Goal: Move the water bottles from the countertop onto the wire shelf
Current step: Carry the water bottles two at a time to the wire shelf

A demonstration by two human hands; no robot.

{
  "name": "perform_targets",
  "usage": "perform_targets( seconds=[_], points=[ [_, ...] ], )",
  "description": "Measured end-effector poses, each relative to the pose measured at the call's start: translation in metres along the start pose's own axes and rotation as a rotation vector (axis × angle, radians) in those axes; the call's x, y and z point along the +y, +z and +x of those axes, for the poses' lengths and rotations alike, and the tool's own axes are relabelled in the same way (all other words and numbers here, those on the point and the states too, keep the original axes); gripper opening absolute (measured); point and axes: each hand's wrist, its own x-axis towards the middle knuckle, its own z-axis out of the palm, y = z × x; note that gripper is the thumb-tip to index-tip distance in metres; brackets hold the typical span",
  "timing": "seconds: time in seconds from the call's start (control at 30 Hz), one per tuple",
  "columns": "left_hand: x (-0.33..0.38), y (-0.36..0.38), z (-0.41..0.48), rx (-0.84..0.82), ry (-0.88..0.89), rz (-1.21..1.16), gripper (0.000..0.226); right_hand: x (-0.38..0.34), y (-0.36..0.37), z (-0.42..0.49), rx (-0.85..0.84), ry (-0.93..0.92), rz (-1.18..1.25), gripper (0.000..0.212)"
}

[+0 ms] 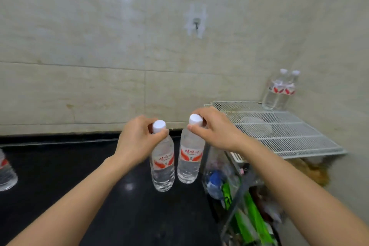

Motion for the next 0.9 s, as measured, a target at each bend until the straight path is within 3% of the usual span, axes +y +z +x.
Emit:
perform_targets(
  seconds=[0.13,0.37,0.7,0.9],
  points=[
    [0.057,0.040,0.046,-0.014,0.046,-0.128,0.030,0.053,-0.061,-0.005,0.034,0.019,-0.039,0.024],
    [0.135,0.112,0.128,0.088,0.217,-0.105,0.032,0.147,-0.135,0.003,0.132,0.098,-0.071,0.030],
    [0.180,0.235,0.252,0.060,0.311,-0.149,0.035,0.299,-0.186,0.047,0.114,0.148,-0.210,0.032],
    [0.206,0.298,0.309,0.040,0.264,-0.079,0.043,0.376,-0.204,0.082,0.080,0.175,-0.260,0.020]
  ],
)
